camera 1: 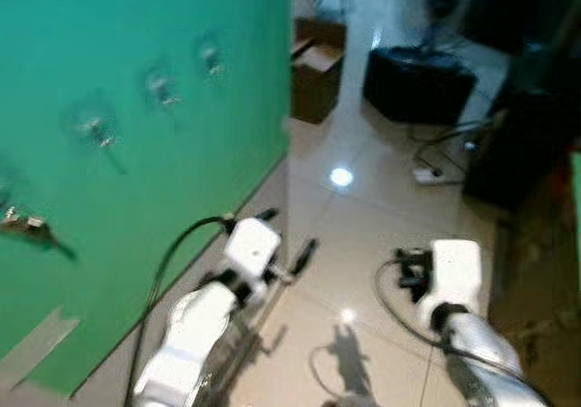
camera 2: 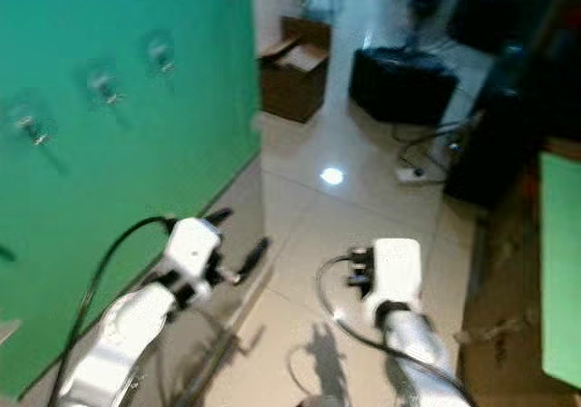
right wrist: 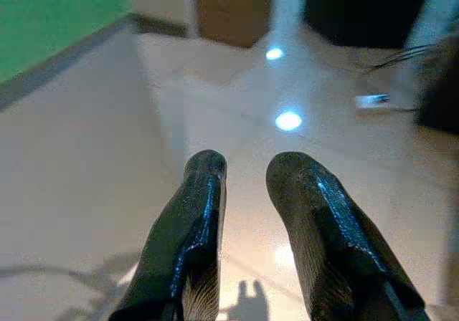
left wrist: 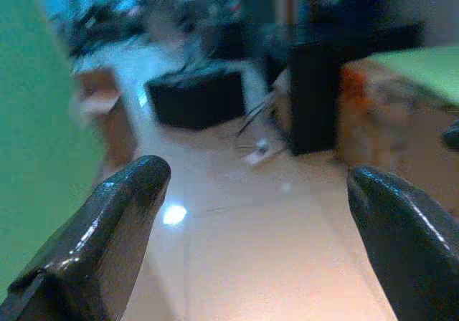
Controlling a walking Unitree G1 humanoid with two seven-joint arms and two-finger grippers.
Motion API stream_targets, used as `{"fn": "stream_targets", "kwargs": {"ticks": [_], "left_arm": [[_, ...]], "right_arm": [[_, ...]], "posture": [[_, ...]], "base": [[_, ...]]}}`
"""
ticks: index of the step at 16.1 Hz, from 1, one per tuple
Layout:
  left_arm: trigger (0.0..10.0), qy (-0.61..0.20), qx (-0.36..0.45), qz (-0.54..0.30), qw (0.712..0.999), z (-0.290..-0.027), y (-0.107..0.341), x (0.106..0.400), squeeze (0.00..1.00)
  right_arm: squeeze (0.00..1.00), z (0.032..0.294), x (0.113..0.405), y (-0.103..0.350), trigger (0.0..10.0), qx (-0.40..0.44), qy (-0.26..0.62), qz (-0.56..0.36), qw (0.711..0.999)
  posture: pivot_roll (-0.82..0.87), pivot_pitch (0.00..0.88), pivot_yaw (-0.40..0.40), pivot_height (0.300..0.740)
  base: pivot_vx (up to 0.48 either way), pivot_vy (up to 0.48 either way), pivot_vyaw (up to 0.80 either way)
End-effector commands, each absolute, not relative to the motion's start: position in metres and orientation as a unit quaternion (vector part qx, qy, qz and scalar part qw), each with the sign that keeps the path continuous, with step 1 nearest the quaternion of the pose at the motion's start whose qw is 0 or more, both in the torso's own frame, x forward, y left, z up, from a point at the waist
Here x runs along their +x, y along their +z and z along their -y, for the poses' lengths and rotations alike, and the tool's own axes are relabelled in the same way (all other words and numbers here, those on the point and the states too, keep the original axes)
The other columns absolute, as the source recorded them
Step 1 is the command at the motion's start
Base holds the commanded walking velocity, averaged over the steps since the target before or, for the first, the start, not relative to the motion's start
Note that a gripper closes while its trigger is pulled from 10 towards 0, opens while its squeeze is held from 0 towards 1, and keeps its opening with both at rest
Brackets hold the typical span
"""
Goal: Hang keys on a hook
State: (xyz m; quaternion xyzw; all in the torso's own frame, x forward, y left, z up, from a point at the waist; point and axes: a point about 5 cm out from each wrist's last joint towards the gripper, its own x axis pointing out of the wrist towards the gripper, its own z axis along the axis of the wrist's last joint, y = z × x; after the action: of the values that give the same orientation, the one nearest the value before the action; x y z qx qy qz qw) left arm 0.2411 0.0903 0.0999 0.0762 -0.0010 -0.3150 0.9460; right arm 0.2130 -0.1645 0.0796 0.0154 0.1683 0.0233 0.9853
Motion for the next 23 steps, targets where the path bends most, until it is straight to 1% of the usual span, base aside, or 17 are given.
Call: {"fn": "stream_targets", "kwargs": {"ticks": [1, 10, 14, 17, 23], "left_arm": [[10.0, -0.304, 0.091, -0.004, 0.948, -0.098, 0.098, 0.242, 0.0], [10.0, -0.308, 0.093, 0.002, 0.947, -0.095, 0.099, 0.247, 0.0], [10.0, -0.279, 0.093, 0.004, 0.956, -0.099, 0.1, 0.254, 0.0], [10.0, -0.273, 0.087, 0.019, 0.958, -0.101, 0.105, 0.258, 0.0], [10.0, -0.277, 0.08, 0.033, 0.957, -0.101, 0.109, 0.26, 0.0]], "right_arm": [[0.0, 0.159, 0.214, 0.084, 10.0, 0.018, 0.029, -0.157, 0.987], [0.0, 0.161, 0.217, 0.092, 10.0, -0.003, 0.017, -0.138, 0.99], [0.0, 0.164, 0.218, 0.094, 10.0, -0.008, 0.01, -0.133, 0.991], [0.0, 0.165, 0.219, 0.096, 10.0, -0.013, 0.003, -0.128, 0.992], [0.0, 0.169, 0.222, 0.099, 10.0, -0.027, -0.014, -0.115, 0.993]], "posture": [[-0.11, 0.0, 0.016, 0.718], [-0.13, 0.0, 0.028, 0.718], [-0.14, 0.0, 0.033, 0.718], [-0.14, 0.0, 0.034, 0.718], [-0.14, 0.0, 0.041, 0.718]], "base": [[0.0, -0.45, -0.8], [0.0, -0.461, -0.8], [0.0, 0.0, -0.8], [0.0, 0.0, -0.8], [0.341, 0.0, -0.8]]}}
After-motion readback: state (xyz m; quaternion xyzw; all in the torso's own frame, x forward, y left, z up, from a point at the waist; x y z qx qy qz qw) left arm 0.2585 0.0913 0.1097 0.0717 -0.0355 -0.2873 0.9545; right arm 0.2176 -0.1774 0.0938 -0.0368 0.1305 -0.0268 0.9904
